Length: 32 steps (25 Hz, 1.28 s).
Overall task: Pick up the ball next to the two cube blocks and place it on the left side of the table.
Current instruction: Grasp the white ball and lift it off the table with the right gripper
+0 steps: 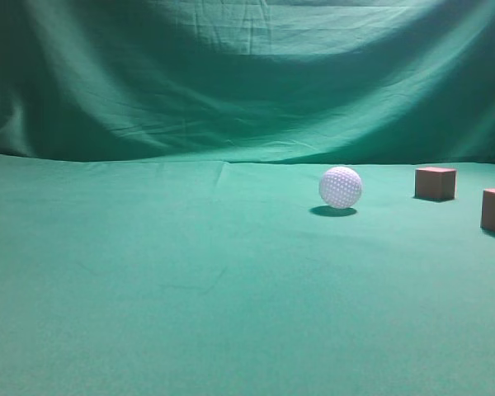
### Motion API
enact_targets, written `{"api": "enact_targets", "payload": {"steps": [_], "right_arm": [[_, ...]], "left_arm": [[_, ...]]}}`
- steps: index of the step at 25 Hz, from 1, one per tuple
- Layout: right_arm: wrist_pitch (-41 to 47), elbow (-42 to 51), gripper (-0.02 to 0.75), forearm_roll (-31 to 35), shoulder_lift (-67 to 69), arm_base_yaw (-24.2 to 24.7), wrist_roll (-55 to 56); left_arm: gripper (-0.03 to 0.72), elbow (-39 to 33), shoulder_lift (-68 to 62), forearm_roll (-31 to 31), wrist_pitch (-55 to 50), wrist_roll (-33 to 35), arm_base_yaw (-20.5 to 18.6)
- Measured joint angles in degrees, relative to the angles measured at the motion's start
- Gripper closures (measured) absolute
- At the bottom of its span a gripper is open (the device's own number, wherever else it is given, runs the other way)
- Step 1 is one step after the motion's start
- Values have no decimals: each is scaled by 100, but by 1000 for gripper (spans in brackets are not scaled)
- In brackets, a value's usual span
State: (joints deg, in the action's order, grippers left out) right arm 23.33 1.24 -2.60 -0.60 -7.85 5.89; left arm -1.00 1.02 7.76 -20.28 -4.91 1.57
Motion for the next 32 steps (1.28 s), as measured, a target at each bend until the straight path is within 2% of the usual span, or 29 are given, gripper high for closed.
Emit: {"api": "enact_targets", "payload": {"steps": [23, 26, 30, 32], "right_arm": [[-115, 13, 738, -51, 0, 5, -26], [-1300, 37, 738, 468, 0, 5, 121], [-3166, 37, 738, 578, 0, 5, -112], [-3225, -87, 738, 589, 46, 5, -145]], "left_arm": [[688, 0, 0, 0, 0, 0, 0], [688, 0, 0, 0, 0, 0, 0], [688, 0, 0, 0, 0, 0, 0], [688, 0, 0, 0, 0, 0, 0]]}}
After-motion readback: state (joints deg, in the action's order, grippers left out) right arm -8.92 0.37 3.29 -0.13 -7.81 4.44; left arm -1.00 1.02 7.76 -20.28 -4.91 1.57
